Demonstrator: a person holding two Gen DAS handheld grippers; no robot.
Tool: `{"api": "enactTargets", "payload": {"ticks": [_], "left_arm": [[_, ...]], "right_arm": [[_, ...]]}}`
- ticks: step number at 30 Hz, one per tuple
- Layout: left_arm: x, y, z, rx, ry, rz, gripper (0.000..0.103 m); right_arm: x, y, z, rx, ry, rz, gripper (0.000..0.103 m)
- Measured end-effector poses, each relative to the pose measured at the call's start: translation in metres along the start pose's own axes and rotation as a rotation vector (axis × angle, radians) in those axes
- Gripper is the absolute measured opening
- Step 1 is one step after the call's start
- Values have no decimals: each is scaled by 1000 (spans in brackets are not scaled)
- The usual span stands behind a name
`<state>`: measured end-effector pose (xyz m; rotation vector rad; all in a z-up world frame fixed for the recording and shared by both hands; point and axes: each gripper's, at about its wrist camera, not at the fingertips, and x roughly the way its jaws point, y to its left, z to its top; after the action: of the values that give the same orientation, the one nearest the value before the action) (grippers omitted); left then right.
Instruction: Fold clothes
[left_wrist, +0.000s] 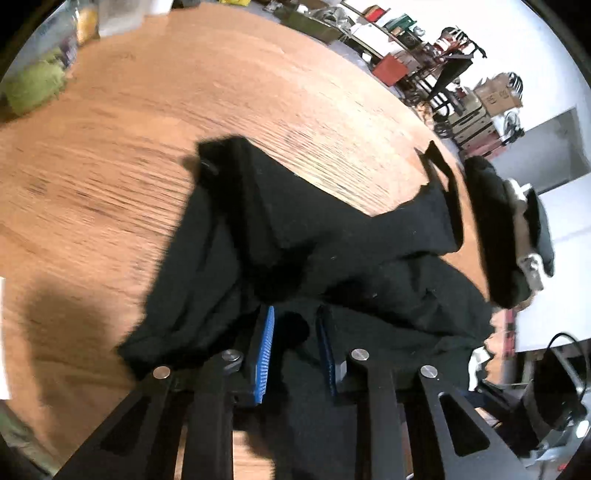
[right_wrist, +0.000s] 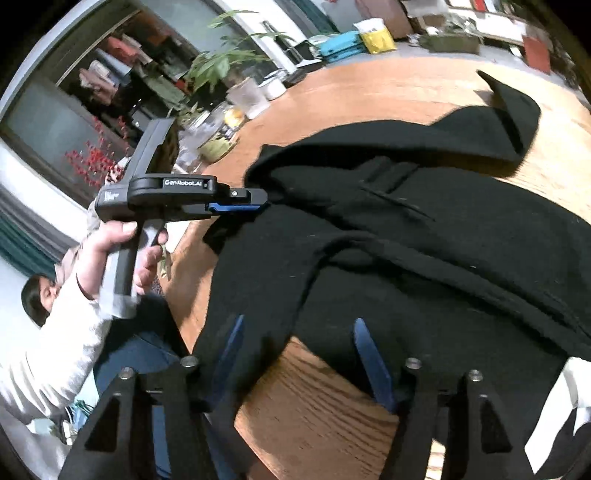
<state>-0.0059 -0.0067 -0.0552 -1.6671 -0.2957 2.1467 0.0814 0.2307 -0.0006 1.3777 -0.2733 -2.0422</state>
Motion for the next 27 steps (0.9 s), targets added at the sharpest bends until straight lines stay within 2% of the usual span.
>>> {"api": "enactTargets", "payload": {"ticks": [2,5,7,9,11,12,13,15,17,19,20,21,23,27], "left_arm": [[-14,-2,-2,37,-38,-13,25],[-24,4,-8,74,-49,-57,25],[-18,5,-17,114,-12,-93,25],[-10,3,-26,159,34,-80,25],[-4,-2,-32,223,73,-28,25],[-3,-4,-34,253,74,-3,25],[-4,-4,-34,261,64,4,25],[-5,2,-29,228,62,5,25],[-5,12,-22,193,52,22,25],[-8,23,-17,143,69,-29,25],[-12,25,-18,140,67,-26,25],[-16,26,-20,138,64,-24,25],[-26,25,-27,144,65,-49,25],[-38,9,-58,185,118,-217,25]], "right_arm": [[5,8,2,0,5,6,48],[13,12,9,16,-7,-19,48],[23,14,16,53,-28,-85,47],[39,16,21,91,14,-109,46],[58,22,26,92,97,-110,36],[65,27,29,82,133,-117,35],[68,31,33,70,152,-129,28],[67,33,41,70,163,-129,5],[68,32,46,57,164,-170,5],[74,25,43,53,183,-232,6],[78,20,37,65,192,-236,16],[81,15,32,76,199,-239,18],[68,17,24,82,151,-207,52],[45,28,9,70,60,-105,53]]}}
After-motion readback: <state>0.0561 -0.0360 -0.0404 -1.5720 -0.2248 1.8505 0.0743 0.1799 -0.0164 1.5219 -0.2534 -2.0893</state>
